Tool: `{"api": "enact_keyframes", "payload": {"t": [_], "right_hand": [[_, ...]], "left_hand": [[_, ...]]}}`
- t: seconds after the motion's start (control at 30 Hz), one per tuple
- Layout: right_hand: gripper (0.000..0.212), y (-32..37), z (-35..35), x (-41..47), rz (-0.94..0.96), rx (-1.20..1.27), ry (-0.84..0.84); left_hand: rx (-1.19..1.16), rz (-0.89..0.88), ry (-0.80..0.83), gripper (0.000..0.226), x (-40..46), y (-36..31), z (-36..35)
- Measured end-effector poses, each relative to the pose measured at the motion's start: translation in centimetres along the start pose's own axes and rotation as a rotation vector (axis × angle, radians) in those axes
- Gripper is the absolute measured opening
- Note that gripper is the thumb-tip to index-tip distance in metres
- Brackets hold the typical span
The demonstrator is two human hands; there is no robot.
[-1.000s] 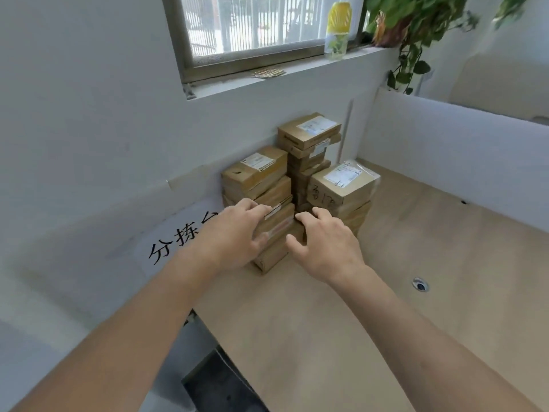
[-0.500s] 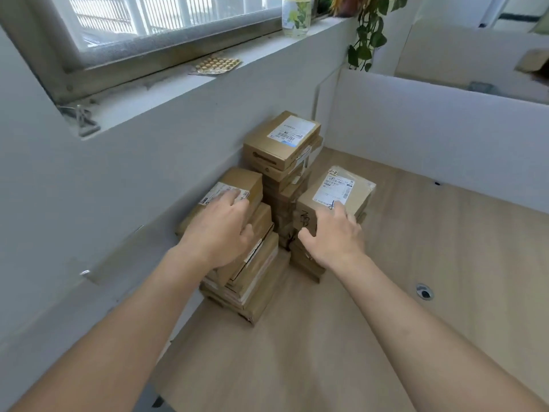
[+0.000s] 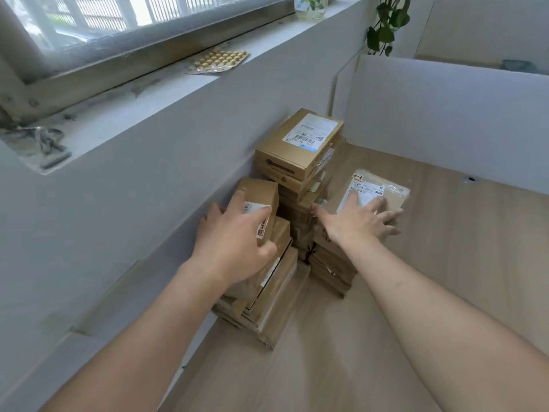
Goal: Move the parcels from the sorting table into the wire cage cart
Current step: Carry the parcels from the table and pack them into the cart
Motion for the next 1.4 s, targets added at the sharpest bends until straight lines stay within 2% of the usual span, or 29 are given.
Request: {"api": "enact_keyframes", "payload": {"t": [0.17, 0.4, 0.5, 0.63, 0.8, 1.1, 1.4], "right_hand": [[0.100, -0.7, -0.3, -0.7, 0.067, 0.041, -0.023], [0.108, -1.9, -1.2, -1.9, 0.285, 0.011, 0.058], [0.100, -2.8, -1.4, -1.5, 0.242, 0.054, 0.027], [0.104, -3.2, -1.1, -2.2, 0.164, 0.059, 0.020], [0.104, -3.5, -0.6, -5.0, 0.181, 0.036, -0.067], [0.109, -6.8, 0.6, -10.2, 0.189, 0.000, -0.095], [0.106, -9.9, 1.7, -15.5, 0.310, 0.015, -0.124]], "left_hand": [[-0.053, 0.059, -0.037, 0.064, 0.1, -0.6, 0.0], [-0.167, 0.174, -0.063, 0.066, -1.0, -0.4, -0.6], [-0.170, 0.220, -0.021, 0.076, -1.6, -0.5, -0.8], [-0.191, 0.233, -0.040, 0.079, -2.5, -0.5, -0.4], [-0.208, 0.226, -0.082, 0.071, -3.9, -0.3, 0.1], [-0.200, 0.192, -0.130, 0.071, -7.5, -1.2, 0.7], [-0.188, 0.204, -0.184, 0.070, -12.7, -3.6, -0.2]]}}
Point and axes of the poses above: each hand's wrist, its own x-axis towards the middle knuckle, its own z-axis out of the back of the hand, y = z × x, the point moved 6 cm from there along x, towards the middle knuckle, and after that the axes turned 10 degrees about -x, right-handed, at the moved point
